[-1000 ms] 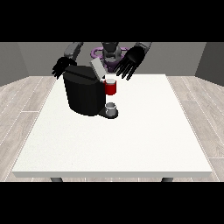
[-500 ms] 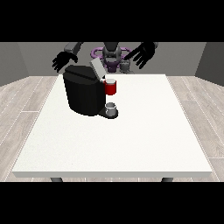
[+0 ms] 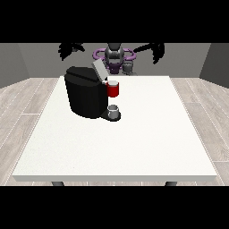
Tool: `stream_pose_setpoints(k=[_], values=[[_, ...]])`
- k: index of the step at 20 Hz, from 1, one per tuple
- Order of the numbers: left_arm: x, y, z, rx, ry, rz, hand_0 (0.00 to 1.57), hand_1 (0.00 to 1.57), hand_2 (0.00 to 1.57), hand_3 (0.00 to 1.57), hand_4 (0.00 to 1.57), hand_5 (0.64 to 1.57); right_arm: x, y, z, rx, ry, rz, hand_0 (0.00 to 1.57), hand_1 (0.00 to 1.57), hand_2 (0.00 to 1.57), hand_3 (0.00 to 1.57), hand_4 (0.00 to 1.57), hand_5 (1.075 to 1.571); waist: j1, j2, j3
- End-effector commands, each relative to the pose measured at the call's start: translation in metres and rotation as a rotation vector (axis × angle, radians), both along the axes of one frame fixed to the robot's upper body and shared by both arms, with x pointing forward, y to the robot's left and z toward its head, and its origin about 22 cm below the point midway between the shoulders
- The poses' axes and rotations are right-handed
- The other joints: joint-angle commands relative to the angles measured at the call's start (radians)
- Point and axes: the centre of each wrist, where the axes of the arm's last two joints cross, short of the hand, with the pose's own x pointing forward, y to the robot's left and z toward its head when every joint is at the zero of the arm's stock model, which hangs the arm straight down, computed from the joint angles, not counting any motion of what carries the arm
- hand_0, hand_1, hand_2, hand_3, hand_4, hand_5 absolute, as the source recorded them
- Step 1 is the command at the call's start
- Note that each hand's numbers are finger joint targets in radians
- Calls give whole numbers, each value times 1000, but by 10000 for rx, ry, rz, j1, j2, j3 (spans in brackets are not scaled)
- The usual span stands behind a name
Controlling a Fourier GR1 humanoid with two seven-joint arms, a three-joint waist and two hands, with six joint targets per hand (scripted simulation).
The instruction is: Insert the coffee pod into the coffee machine and close the lid
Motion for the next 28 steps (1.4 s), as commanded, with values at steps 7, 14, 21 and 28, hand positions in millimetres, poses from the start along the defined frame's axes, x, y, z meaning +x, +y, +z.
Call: stream_pose_setpoints(k=[7,14,21,28], values=[[-42,2,-51,-1859,1043,226,0,0,0,0,0,1571,22,5,52,-320,-327,1427,0,0,0,0,0,1571,1012,-664,3],[-51,-14,-47,-2739,583,10,0,0,0,0,0,1571,37,16,61,-1102,-1146,2130,0,0,0,0,239,1571,1592,78,7],[-72,-18,-37,-2810,523,11,0,0,0,0,103,1571,43,20,39,-1016,-552,2229,0,0,0,0,0,1571,1915,310,9],[-87,5,-22,-3213,50,346,0,0,0,0,0,1571,73,13,66,-386,-849,2104,0,0,0,0,0,1571,1937,1134,7]])
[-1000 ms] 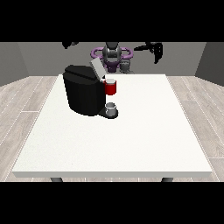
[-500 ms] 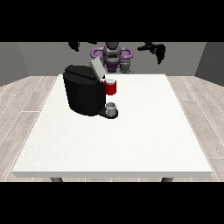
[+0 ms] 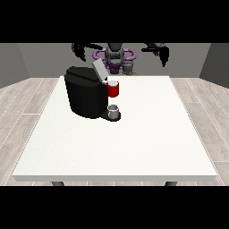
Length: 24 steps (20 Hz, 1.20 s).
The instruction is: Insert the coffee pod into the coffee machine and close the lid
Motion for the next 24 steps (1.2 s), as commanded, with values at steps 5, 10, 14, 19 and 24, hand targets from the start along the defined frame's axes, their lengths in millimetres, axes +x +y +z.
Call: stream_pose_setpoints(k=[5,10,14,19,24], values=[[-13,3,28,324,-506,471,0,0,0,0,0,1571,18,-16,-5,11,-147,265,0,0,0,0,0,1571,-175,819,0],[-27,24,23,210,-376,631,0,0,0,0,0,1571,37,18,17,-193,-300,490,0,0,0,0,0,1571,-383,1004,-3],[-21,29,25,273,-1259,966,0,0,0,0,0,1571,49,23,31,-462,-534,1052,0,0,0,0,0,1571,-628,1582,-4],[-16,18,40,92,-1191,1173,0,0,0,0,0,1571,48,46,12,-627,-595,1212,0,0,0,0,0,1571,-615,1720,-3],[-18,26,40,517,-1349,1182,0,0,0,0,0,1571,61,51,32,-642,-775,1120,0,0,0,0,0,1571,-542,1820,-4]])
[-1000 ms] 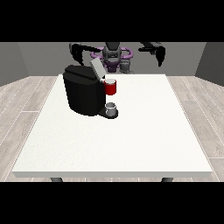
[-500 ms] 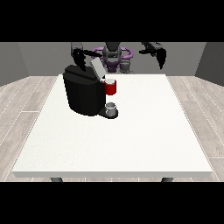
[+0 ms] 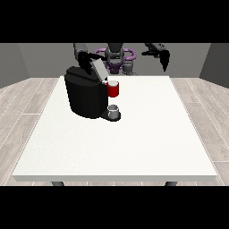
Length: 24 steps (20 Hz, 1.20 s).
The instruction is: Insert the coffee pod into the coffee machine and close the lid
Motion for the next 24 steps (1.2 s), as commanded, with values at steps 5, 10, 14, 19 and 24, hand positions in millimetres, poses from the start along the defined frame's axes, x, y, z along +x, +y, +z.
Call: stream_pose_setpoints(k=[5,10,14,19,24], values=[[-1,-22,8,210,148,-167,0,0,0,0,0,1571,9,11,-5,-350,444,109,0,0,0,0,0,1571,346,133,33],[7,26,9,197,-47,277,0,0,0,0,0,1571,14,32,15,-296,85,709,0,0,0,0,0,1571,-119,147,29],[7,-16,6,87,-373,-199,0,0,0,0,24,1571,25,30,20,-576,-491,563,0,0,0,0,114,1571,308,752,30],[2,17,-10,349,133,343,0,0,0,0,169,1571,19,76,32,-1127,-363,1295,0,0,0,0,61,1571,112,144,26],[8,12,3,94,-237,181,0,0,0,0,181,1571,35,55,50,-1610,-1083,989,0,0,0,0,124,1571,338,579,29]])
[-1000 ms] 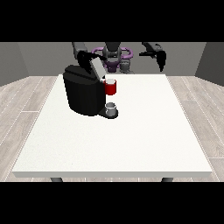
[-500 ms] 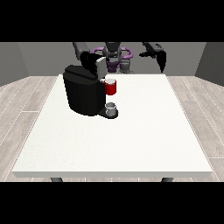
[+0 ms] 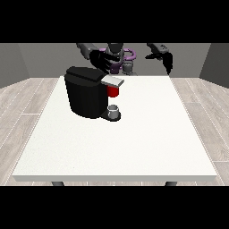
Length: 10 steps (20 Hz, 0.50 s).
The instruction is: Insert the coffee pod into the coffee machine and close the lid
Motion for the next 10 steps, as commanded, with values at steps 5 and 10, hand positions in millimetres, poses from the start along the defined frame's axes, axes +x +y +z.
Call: stream_pose_setpoints(k=[5,10], values=[[2,5,7,-54,-231,-32,0,0,0,0,0,1571,-1,15,-5,-287,274,383,0,0,0,0,73,1571,-211,-375,2],[-8,-1,-10,-151,-295,-27,0,0,0,0,185,1571,-8,35,-3,536,-334,1147,0,0,0,0,132,1571,-306,-594,2]])
